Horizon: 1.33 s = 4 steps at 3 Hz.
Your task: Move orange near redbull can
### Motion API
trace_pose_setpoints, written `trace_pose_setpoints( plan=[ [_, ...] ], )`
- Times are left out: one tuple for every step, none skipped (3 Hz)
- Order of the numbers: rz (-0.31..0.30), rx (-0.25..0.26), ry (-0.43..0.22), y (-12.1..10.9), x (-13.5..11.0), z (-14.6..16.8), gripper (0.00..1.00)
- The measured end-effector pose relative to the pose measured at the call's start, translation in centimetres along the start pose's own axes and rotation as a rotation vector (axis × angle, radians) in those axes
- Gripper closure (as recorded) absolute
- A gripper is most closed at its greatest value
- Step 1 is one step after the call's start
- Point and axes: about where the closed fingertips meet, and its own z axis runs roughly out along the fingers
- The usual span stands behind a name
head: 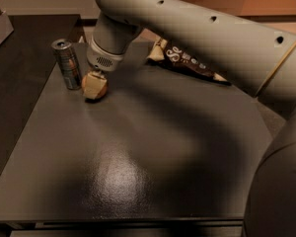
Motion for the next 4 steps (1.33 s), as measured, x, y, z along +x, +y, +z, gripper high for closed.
trace_pose_setpoints(
  plan=[
    [-0.001,0.008,-0.008,-0.3,0.27,0.4,0.36],
    [-0.002,0.005,-0.007,-0.21,0.23,0.52,0.13],
    [-0.003,0.003,-0.006,-0.14,0.2,0.64,0.0],
    [-0.004,0.003,-0.006,-0.14,0.2,0.64,0.0]
  ],
)
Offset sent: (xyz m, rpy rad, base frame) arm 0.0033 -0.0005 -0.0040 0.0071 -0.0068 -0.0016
